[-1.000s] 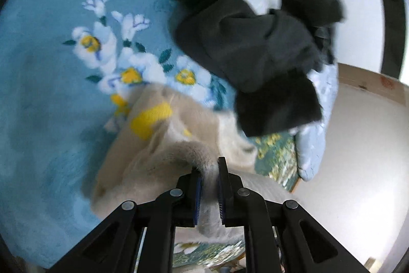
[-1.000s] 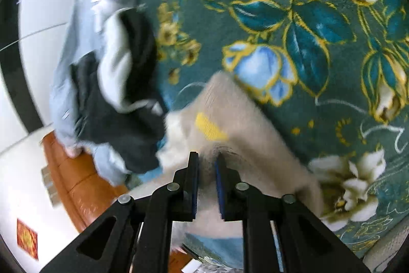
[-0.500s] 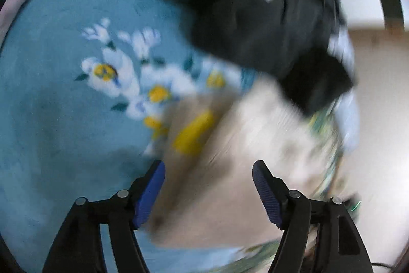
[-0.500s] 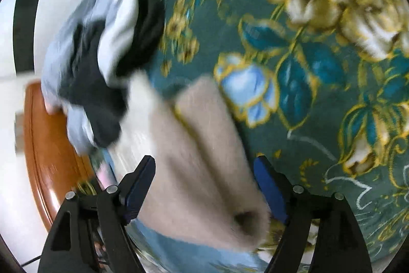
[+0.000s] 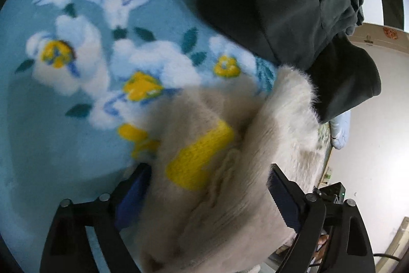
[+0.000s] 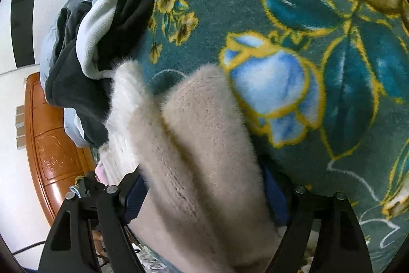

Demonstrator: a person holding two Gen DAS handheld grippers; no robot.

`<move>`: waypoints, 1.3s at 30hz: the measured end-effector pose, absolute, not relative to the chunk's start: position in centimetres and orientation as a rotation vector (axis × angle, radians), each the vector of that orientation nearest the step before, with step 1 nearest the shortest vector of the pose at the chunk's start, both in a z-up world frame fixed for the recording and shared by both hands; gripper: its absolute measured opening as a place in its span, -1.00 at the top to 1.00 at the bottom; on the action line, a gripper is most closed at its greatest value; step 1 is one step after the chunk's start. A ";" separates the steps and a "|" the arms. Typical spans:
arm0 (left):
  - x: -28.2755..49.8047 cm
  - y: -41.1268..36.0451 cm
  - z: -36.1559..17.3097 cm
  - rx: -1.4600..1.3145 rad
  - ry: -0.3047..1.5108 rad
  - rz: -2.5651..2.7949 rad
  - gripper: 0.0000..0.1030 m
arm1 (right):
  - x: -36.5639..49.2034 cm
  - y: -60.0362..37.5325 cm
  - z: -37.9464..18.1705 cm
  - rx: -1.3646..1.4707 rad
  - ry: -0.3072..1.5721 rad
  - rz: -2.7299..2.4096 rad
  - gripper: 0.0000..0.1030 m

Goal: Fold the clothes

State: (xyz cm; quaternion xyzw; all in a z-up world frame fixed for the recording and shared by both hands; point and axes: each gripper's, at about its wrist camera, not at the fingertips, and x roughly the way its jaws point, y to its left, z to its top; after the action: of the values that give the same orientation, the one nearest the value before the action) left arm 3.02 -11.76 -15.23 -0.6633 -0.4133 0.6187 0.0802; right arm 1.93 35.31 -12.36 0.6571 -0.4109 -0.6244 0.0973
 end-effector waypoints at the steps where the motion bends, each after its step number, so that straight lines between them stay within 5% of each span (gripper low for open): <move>1: 2.9 -11.7 -15.2 -1.984 -1.234 1.848 -0.77 | 2.0 35.2 -12.3 1.957 -1.225 -1.848 -0.48; 7: 2.6 -10.5 -13.7 -2.036 -1.132 1.924 -0.06 | 2.0 34.5 -10.7 2.027 -1.254 -1.892 -0.01; 10: 3.1 -10.7 -12.1 -2.017 -1.158 1.938 0.12 | 2.3 34.2 -8.8 2.010 -1.269 -1.922 0.19; 29: 14.4 -11.4 3.9 -1.769 -1.031 2.004 0.18 | 16.3 32.2 9.6 1.793 -1.201 -2.117 0.23; 39: 19.0 -13.5 8.5 -1.665 -1.028 2.055 0.18 | 21.2 31.2 13.7 1.745 -1.154 -2.131 0.23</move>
State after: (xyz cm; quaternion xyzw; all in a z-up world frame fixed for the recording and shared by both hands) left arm 19.00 -13.49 8.52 -0.5798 -0.3582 0.7160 0.1514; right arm 21.16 31.24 13.66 0.5825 -0.3854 -0.7114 0.0776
